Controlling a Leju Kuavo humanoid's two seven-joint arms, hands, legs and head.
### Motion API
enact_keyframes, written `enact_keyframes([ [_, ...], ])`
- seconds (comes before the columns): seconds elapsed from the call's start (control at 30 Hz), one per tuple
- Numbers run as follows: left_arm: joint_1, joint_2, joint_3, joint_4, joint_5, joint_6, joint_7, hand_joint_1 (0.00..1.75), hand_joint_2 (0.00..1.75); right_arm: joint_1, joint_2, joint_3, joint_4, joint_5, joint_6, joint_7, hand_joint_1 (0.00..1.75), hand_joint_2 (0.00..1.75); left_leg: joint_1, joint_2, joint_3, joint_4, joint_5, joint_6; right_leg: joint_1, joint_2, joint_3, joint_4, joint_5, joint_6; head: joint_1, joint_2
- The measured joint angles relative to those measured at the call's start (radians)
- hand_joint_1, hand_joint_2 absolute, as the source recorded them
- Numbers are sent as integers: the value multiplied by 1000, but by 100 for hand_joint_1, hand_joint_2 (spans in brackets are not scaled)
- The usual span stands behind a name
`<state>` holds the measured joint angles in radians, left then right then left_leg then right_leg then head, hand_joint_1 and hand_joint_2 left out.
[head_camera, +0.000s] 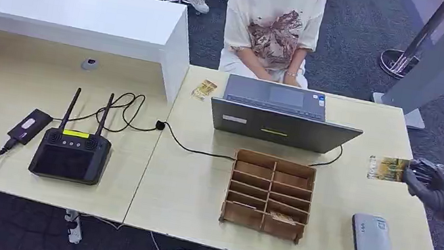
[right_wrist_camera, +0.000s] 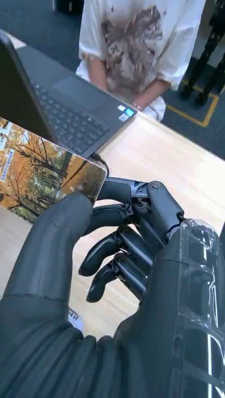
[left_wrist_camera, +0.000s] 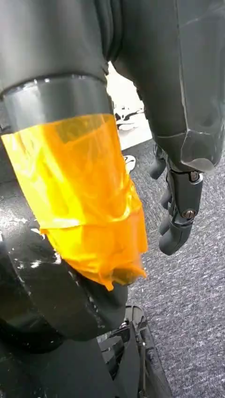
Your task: Pass the card to the sensor for recognition and then transmit it.
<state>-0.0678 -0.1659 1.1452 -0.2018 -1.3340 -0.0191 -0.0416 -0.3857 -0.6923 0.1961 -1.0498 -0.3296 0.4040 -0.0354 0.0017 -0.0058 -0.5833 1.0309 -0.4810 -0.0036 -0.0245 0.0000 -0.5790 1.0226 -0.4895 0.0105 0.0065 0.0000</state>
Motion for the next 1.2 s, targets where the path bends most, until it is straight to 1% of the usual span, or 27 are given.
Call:
enact_keyframes([
  [0.23,0,0,0,0,0,2,0,0,0,-49,-17,0,-24,-28,4,-1,175,175,0,0,0,0,0,0,0,0,0,0,0,0,0,0],
  [0.4,1,0,0,0,-2,4,-1,0,0,-115,-18,11,-33,-38,10,-2,175,175,0,0,-1,0,0,0,0,0,0,0,0,0,0,0],
  [0.47,1,0,0,0,-3,4,-1,0,0,-156,-17,30,-34,-23,5,3,175,175,0,0,-1,0,0,0,0,0,0,0,0,0,0,0],
  [0.6,-2,-2,0,0,-6,4,4,0,0,-271,4,105,-26,65,-61,23,175,175,0,1,-1,0,0,0,0,1,0,1,0,0,0,0],
  [0.7,-3,-4,0,0,-6,4,8,0,0,-350,33,170,-3,121,-106,35,175,175,0,0,-1,0,2,0,0,0,0,1,1,0,0,0],
  [0.8,-4,-5,0,0,-10,4,12,0,0,-424,75,231,30,169,-149,45,175,175,0,0,0,0,2,0,0,1,0,1,1,0,0,0],
  [0.97,-5,-6,0,0,-13,7,22,0,0,-512,140,308,84,264,-219,61,175,175,0,0,-1,0,2,0,0,0,0,1,1,0,0,0],
  [1.1,-7,-11,0,0,-18,8,30,0,0,-575,205,365,137,398,-322,70,175,175,0,0,-1,0,2,0,0,1,-1,1,1,0,1,0],
  [1.13,-7,-11,0,0,-20,8,30,0,0,-586,223,379,150,447,-358,70,175,175,0,0,0,0,2,0,0,1,-1,1,1,0,0,0],
  [1.2,-8,-11,0,0,-22,8,32,0,0,-597,247,398,161,514,-405,71,175,175,0,-2,-1,0,2,-1,1,-1,-1,1,1,0,0,0],
])
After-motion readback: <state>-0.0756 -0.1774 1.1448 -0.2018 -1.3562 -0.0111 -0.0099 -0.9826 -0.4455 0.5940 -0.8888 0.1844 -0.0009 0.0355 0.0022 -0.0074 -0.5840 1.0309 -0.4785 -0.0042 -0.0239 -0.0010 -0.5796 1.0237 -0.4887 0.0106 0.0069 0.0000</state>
